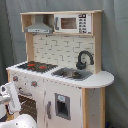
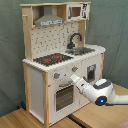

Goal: Play with the kitchen

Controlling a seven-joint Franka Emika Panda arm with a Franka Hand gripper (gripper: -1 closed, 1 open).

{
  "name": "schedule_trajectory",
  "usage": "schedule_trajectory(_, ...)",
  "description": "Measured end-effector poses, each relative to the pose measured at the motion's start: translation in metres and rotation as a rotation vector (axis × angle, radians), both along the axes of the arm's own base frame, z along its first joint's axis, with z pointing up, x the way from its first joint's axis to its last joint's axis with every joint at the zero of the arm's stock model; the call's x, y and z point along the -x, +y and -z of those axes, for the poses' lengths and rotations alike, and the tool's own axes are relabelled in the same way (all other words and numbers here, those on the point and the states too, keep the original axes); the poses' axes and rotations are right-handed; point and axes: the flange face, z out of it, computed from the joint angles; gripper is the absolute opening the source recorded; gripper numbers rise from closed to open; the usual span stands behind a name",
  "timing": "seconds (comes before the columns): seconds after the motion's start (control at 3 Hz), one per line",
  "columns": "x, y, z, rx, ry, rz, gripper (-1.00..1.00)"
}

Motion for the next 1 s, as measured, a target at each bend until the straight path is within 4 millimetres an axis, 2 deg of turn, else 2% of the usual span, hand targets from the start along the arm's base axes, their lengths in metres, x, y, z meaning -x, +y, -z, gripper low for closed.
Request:
schedule_trajectory(0.67, 0.044, 0.03, -0.049, 0.113, -0.069, -0.113, 1.0)
schedule_trajectory(1.0, 0.055, 0.043, -0.055, 0.222, -0.111, -0.144, 1.0)
